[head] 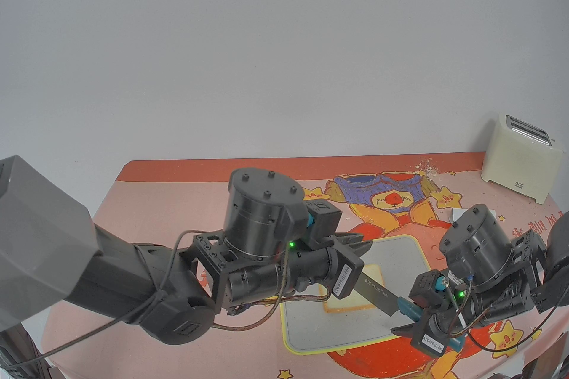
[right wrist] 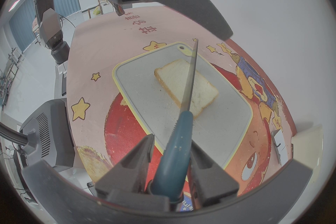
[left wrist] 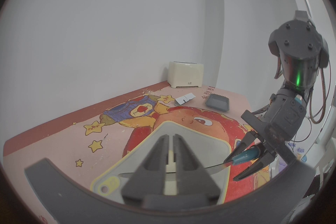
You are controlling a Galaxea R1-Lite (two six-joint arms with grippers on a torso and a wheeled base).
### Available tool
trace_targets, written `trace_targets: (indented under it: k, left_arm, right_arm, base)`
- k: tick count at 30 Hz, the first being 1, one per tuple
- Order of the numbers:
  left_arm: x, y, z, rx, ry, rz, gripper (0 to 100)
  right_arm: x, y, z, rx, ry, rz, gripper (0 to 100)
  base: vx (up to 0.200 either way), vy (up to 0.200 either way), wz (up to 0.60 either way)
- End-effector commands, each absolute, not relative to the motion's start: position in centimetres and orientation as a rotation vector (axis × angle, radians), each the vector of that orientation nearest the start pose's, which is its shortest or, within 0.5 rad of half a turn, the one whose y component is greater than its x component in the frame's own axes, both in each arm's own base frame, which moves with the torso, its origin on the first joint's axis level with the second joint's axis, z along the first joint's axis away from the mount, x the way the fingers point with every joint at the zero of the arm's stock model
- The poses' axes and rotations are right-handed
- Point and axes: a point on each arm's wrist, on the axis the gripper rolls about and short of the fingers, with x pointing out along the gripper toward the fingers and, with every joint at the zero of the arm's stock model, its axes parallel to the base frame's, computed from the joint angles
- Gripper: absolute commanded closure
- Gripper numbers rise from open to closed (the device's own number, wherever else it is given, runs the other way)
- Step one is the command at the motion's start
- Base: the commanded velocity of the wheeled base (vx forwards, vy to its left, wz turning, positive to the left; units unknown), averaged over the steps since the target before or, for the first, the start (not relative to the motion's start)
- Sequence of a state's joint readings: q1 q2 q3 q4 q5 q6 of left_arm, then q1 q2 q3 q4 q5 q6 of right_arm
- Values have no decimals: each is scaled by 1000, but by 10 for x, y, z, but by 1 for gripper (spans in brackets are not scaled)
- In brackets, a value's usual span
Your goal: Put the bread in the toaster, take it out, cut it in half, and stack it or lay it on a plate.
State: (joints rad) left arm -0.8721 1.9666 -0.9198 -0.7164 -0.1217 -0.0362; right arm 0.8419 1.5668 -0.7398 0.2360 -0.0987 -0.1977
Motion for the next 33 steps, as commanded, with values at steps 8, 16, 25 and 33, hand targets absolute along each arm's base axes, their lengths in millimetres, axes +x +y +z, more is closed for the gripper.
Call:
trace_targets:
  k: [8, 16, 25, 33]
  left_arm:
    - [214, -290, 108, 133, 405, -1022, 100]
    - [207, -296, 110, 119, 369, -1049, 100]
    - [203, -299, 111, 110, 343, -1067, 100]
    - [204, -302, 100, 118, 360, -1068, 100]
  right_arm:
    - [150, 166, 133, -667, 904, 774, 100]
    - [153, 169, 129, -667, 921, 776, 100]
    - [155, 172, 132, -608, 930, 756, 100]
    - [154, 171, 130, -602, 941, 756, 100]
  base:
    - [0, 0, 0]
    - [0, 0, 0]
    - [0, 0, 0]
    - [0, 0, 0]
